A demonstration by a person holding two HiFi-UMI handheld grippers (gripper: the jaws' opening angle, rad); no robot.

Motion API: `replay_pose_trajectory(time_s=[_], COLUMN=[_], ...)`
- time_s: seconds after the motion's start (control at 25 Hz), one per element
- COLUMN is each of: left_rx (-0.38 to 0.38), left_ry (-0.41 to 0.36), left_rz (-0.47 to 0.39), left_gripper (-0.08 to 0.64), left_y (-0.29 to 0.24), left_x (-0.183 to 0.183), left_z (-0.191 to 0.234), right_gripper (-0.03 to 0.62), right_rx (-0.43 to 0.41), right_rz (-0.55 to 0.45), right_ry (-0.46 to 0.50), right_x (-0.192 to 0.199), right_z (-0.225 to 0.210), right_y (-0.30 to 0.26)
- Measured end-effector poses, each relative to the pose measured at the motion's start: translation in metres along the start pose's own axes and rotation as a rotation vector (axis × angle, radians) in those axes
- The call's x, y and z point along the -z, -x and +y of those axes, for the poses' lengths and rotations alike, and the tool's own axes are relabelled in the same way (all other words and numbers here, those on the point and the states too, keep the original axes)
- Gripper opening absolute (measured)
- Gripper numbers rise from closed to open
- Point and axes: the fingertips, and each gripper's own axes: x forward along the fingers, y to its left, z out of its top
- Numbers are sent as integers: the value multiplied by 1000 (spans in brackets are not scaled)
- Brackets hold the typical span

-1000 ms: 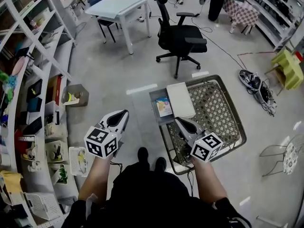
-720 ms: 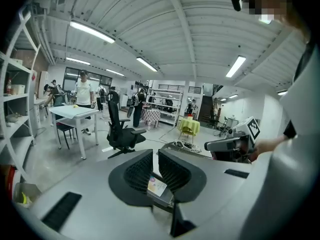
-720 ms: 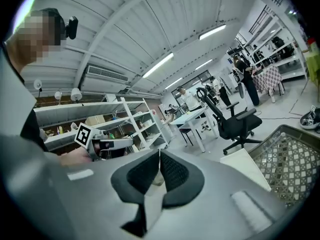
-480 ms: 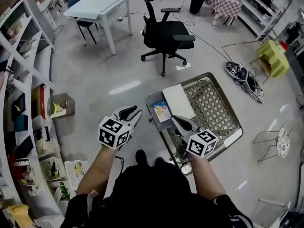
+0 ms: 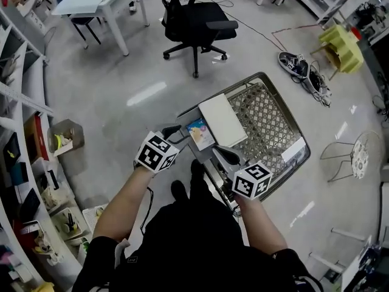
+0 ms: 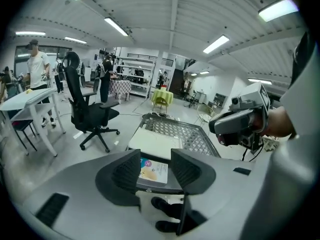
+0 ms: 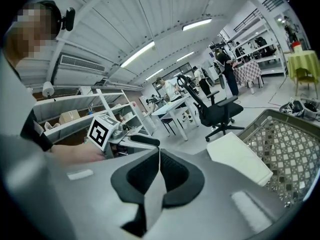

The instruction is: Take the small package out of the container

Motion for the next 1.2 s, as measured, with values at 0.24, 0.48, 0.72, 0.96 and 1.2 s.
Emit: replay_pose_trajectory(time_s=[0.24, 0.48, 0.72, 0.96, 1.2], left_rx=[44, 76, 123, 133, 166], left_ry=[-52, -130, -178, -201, -213], left_rz=[154, 316, 444, 529, 637], left_gripper=[184, 189, 193, 193, 198], left_y=[-70, -127, -166, -185, -196], left_x=[17, 47, 71, 82, 98], left_z=[16, 27, 29, 39, 40], right_gripper=[18, 18, 18, 18, 18], right_rx=[13, 29, 57, 61, 48], right_rz=[50, 60, 64, 65, 67], right_ry=[-66, -135, -189, -222, -242], right_x=[21, 36, 43, 43, 44], right_z=[-41, -71, -95, -109, -108], right_y=[-12, -13, -6, -10, -16])
